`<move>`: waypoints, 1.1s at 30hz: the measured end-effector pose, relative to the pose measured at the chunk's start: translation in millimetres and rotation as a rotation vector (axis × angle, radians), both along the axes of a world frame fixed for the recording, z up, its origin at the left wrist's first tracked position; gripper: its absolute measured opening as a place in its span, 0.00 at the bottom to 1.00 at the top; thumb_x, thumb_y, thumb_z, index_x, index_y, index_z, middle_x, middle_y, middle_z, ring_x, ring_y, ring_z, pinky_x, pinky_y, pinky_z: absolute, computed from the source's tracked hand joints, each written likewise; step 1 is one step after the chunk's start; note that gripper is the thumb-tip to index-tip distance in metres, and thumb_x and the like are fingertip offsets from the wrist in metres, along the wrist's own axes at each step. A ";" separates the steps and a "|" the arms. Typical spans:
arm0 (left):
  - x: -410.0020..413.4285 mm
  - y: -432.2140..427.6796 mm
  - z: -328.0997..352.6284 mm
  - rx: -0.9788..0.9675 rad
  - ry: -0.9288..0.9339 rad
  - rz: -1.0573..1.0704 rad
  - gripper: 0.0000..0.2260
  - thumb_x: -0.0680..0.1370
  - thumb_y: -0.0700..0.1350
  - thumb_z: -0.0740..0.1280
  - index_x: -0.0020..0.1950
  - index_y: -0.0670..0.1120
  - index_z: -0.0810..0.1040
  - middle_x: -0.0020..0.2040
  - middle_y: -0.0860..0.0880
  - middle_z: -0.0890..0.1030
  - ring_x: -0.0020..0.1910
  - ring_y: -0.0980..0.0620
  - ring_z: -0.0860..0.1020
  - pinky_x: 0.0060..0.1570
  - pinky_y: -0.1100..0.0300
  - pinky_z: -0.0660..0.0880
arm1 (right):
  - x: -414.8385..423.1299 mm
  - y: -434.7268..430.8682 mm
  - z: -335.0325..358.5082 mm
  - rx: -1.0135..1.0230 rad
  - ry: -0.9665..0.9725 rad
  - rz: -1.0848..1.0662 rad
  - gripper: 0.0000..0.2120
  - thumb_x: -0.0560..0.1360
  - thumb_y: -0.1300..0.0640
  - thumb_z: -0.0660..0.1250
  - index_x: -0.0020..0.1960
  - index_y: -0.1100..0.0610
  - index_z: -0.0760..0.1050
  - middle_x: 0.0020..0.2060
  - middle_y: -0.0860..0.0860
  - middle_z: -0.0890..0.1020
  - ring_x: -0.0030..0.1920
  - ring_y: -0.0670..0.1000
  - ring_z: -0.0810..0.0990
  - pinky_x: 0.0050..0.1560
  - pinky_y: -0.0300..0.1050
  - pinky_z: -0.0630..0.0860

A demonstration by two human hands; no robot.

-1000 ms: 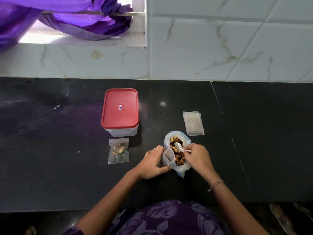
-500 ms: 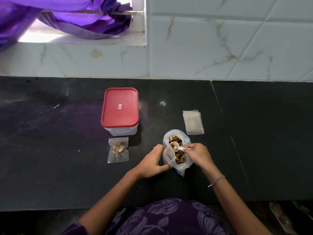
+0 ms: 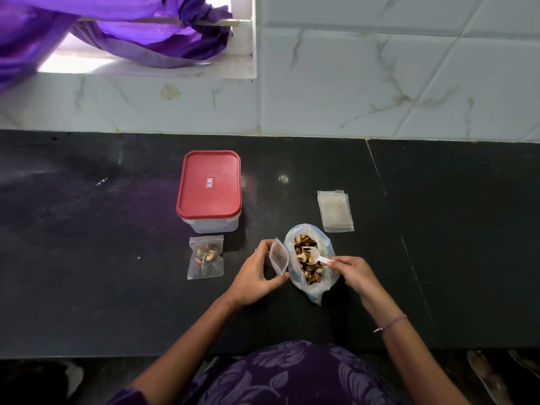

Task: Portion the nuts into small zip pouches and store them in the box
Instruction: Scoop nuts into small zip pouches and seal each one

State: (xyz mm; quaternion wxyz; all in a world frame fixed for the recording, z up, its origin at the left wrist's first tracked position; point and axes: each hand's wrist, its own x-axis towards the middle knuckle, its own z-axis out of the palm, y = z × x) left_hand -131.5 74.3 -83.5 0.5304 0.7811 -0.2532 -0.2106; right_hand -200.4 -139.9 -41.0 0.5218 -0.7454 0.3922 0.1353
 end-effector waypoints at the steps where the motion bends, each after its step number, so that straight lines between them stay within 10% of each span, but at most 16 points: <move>1: 0.5 0.5 1.4 -0.014 -0.013 0.013 0.24 0.72 0.49 0.72 0.64 0.56 0.65 0.58 0.61 0.76 0.57 0.60 0.76 0.55 0.67 0.73 | -1.1 -0.4 -0.6 0.020 -0.002 -0.019 0.14 0.78 0.57 0.65 0.63 0.56 0.76 0.48 0.46 0.75 0.45 0.42 0.72 0.47 0.41 0.69; 11: 6.1 2.8 -1.7 0.073 -0.115 0.071 0.24 0.71 0.49 0.71 0.59 0.63 0.62 0.57 0.59 0.74 0.56 0.60 0.75 0.54 0.66 0.74 | -6.6 5.0 1.7 -0.363 -0.125 0.089 0.12 0.77 0.54 0.66 0.59 0.54 0.79 0.48 0.49 0.80 0.41 0.42 0.75 0.33 0.33 0.67; 18: 8.0 -3.1 -1.6 0.022 -0.048 0.051 0.28 0.71 0.46 0.70 0.64 0.56 0.59 0.59 0.59 0.71 0.59 0.65 0.72 0.56 0.73 0.69 | -8.5 7.6 14.7 0.139 -0.150 -0.219 0.09 0.77 0.59 0.65 0.55 0.56 0.79 0.38 0.47 0.77 0.39 0.44 0.73 0.37 0.37 0.68; 33: 19.7 -14.4 4.0 0.078 -0.148 0.015 0.29 0.71 0.48 0.69 0.70 0.47 0.64 0.64 0.53 0.72 0.65 0.57 0.70 0.66 0.55 0.70 | -0.9 25.3 38.2 0.288 -0.253 -0.143 0.07 0.76 0.58 0.66 0.46 0.57 0.83 0.26 0.46 0.71 0.31 0.45 0.66 0.35 0.39 0.65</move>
